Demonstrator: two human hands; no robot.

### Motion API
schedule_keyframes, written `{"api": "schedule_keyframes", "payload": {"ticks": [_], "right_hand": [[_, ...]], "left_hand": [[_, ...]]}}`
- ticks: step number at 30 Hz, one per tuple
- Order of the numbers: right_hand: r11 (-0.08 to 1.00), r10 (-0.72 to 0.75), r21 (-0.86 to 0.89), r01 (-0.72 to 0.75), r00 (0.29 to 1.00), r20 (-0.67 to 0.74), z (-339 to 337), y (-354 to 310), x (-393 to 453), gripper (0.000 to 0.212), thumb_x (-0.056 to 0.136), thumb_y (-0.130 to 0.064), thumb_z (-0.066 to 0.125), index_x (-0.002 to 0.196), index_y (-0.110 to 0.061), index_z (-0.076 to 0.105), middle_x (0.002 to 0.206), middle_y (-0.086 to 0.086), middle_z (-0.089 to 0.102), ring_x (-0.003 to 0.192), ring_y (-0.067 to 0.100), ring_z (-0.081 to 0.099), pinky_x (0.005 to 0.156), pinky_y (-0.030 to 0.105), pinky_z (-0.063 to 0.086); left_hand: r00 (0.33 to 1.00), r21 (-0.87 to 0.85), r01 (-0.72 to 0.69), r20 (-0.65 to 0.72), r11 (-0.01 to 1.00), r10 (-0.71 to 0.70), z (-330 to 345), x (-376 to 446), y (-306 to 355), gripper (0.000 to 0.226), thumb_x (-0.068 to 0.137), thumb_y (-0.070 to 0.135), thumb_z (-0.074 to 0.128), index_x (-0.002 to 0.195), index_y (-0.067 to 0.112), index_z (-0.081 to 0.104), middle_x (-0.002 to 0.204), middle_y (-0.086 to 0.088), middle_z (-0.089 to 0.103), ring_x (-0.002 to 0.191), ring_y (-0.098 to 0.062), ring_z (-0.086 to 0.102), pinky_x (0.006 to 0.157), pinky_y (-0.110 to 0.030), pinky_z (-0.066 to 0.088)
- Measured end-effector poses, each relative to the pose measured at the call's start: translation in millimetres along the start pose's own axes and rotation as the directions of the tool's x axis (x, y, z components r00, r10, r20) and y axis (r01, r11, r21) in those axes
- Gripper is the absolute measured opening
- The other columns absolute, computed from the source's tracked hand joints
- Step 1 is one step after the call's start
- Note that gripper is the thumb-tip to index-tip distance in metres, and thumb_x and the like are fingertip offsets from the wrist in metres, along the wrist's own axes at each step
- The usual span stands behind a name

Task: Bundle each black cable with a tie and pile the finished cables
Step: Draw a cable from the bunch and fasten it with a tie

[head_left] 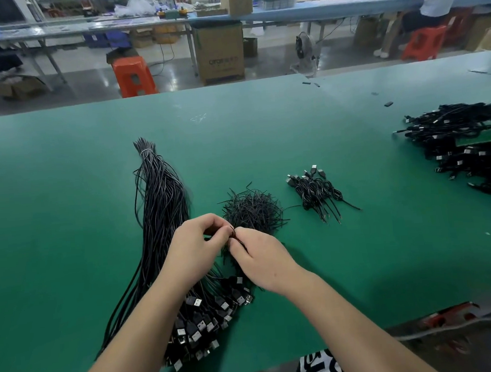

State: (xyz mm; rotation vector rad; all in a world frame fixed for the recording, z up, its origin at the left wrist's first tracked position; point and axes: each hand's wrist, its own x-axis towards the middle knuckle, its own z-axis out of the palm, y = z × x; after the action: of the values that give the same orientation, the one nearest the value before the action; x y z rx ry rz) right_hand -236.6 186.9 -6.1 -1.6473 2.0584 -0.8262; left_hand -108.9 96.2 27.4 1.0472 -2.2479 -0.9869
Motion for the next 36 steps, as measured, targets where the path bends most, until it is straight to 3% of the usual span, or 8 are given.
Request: {"api": "schedule_keyframes", "payload": {"ticks": [9, 11, 19, 23, 27, 32, 34, 36], "right_hand": [[0.976, -0.095, -0.203, 0.083, 0.994, -0.048, 4.1, -0.6, -0.5, 0.023, 0.106, -0.032, 0.035, 0.095, -0.021, 0.051, 0.083, -0.009, 0.044, 0.072, 0.019, 0.044, 0.065, 0.035, 0.032], [0.971, -0.090, -0.231, 0.067, 0.992, -0.090, 5.2, 0.2, 0.6, 0.026, 0.105, -0.032, 0.037, 0.102, -0.017, 0.058, 0.084, -0.007, 0.047, 0.072, 0.022, 0.049, 0.064, 0.034, 0.031], [0.919, -0.135, -0.389, 0.061, 0.977, -0.164, 4.7, 3.2, 7.9, 0.026, 0.102, -0.030, 0.041, 0.105, -0.015, 0.062, 0.094, 0.003, 0.063, 0.080, 0.029, 0.065, 0.060, 0.033, 0.033], [0.881, -0.181, -0.464, 0.096, 0.973, -0.142, 8.6, 0.7, 7.1, 0.020, 0.101, -0.028, 0.047, 0.095, -0.014, 0.061, 0.088, 0.004, 0.064, 0.073, 0.029, 0.066, 0.056, 0.033, 0.035], [0.830, -0.248, -0.546, 0.111, 0.951, -0.185, 8.5, 2.4, 4.9, 0.014, 0.087, -0.024, 0.069, 0.079, -0.016, 0.062, 0.069, 0.001, 0.063, 0.054, 0.024, 0.064, 0.047, 0.027, 0.029], [0.826, -0.277, -0.549, 0.127, 0.940, -0.198, 10.5, 5.9, 4.9, 0.009, 0.085, -0.022, 0.072, 0.089, -0.017, 0.065, 0.079, -0.001, 0.064, 0.070, 0.022, 0.067, 0.052, 0.029, 0.040], [0.845, -0.336, -0.511, 0.159, 0.900, -0.276, 7.0, 6.7, 4.9, 0.024, 0.077, -0.019, 0.078, 0.099, -0.013, 0.069, 0.089, 0.003, 0.064, 0.085, 0.025, 0.064, 0.070, 0.034, 0.053], [0.855, -0.392, -0.488, 0.175, 0.834, -0.389, 2.6, 8.4, 3.9, 0.035, 0.081, -0.022, 0.075, 0.114, -0.013, 0.068, 0.110, 0.008, 0.060, 0.111, 0.029, 0.055, 0.099, 0.040, 0.046]], "left_hand": [[0.983, -0.244, 0.184, 0.063, 0.952, -0.174, -1.5, 2.8, -5.7, 0.010, 0.087, 0.022, 0.076, 0.077, 0.019, 0.074, 0.080, -0.005, 0.074, 0.069, -0.014, 0.063, 0.075, -0.043, 0.055], [0.989, -0.159, 0.138, -0.030, 0.978, -0.145, 1.9, 2.2, -6.8, 0.012, 0.085, 0.026, 0.078, 0.075, 0.022, 0.073, 0.075, 0.004, 0.072, 0.060, -0.003, 0.059, 0.062, -0.032, 0.049], [0.999, 0.056, -0.033, -0.012, 0.998, 0.034, 2.8, -2.2, -3.1, 0.013, 0.092, 0.034, 0.067, 0.091, 0.029, 0.079, 0.093, 0.023, 0.071, 0.095, 0.010, 0.061, 0.083, -0.010, 0.043], [0.987, 0.277, -0.124, -0.064, 0.953, 0.147, 4.8, -3.3, -3.7, 0.005, 0.087, 0.023, 0.075, 0.087, 0.025, 0.080, 0.098, 0.016, 0.071, 0.098, -0.007, 0.059, 0.086, -0.026, 0.046], [0.935, 0.553, -0.275, -0.036, 0.786, 0.353, 10.0, -8.4, -0.2, 0.007, 0.078, 0.013, 0.080, 0.076, 0.014, 0.074, 0.078, -0.001, 0.069, 0.078, -0.027, 0.064, 0.065, -0.039, 0.054], [0.919, 0.672, -0.333, 0.073, 0.662, 0.388, 10.1, -7.9, -1.7, 0.013, 0.078, 0.013, 0.079, 0.076, 0.012, 0.066, 0.072, -0.003, 0.062, 0.065, -0.027, 0.062, 0.058, -0.036, 0.051], [0.942, 0.670, -0.272, 0.040, 0.691, 0.332, 8.6, -7.3, -2.7, 0.009, 0.085, 0.018, 0.073, 0.082, 0.014, 0.066, 0.077, -0.002, 0.062, 0.066, -0.026, 0.061, 0.059, -0.035, 0.048], [0.981, 0.577, -0.122, -0.052, 0.808, 0.186, 3.4, -3.7, -5.1, 0.009, 0.094, 0.026, 0.063, 0.091, 0.017, 0.065, 0.087, 0.003, 0.063, 0.072, -0.021, 0.060, 0.062, -0.033, 0.045]]}}
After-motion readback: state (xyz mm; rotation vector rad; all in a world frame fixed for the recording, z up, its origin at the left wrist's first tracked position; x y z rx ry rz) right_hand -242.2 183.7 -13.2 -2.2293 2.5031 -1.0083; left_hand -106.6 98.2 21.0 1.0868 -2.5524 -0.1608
